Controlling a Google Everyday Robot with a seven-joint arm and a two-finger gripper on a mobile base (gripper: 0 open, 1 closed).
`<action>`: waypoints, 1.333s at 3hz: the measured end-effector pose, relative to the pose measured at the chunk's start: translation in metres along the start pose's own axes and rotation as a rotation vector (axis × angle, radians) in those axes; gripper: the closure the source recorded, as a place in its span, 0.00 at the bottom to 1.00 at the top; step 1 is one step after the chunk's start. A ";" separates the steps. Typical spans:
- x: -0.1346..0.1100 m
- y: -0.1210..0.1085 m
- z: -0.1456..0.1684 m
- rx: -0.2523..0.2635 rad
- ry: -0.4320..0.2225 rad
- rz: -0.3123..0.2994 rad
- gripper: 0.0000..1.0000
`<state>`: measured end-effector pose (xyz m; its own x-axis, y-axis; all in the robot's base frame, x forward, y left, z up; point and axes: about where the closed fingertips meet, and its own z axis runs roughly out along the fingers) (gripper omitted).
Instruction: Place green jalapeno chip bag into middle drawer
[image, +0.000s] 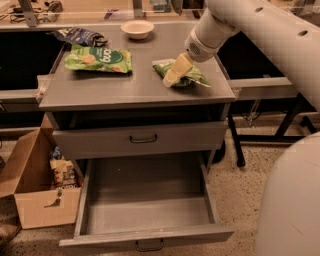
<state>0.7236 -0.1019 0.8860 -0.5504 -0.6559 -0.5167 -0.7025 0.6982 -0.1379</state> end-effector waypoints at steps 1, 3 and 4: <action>0.001 -0.007 0.019 -0.021 0.013 0.014 0.00; 0.004 -0.018 0.043 -0.040 0.028 0.031 0.16; 0.004 -0.020 0.044 -0.041 0.026 0.031 0.40</action>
Offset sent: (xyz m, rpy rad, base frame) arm 0.0343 -0.0020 -0.0370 0.0302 0.0656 -0.0067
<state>0.7555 -0.1060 0.8492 -0.5835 -0.6414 -0.4981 -0.7022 0.7066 -0.0873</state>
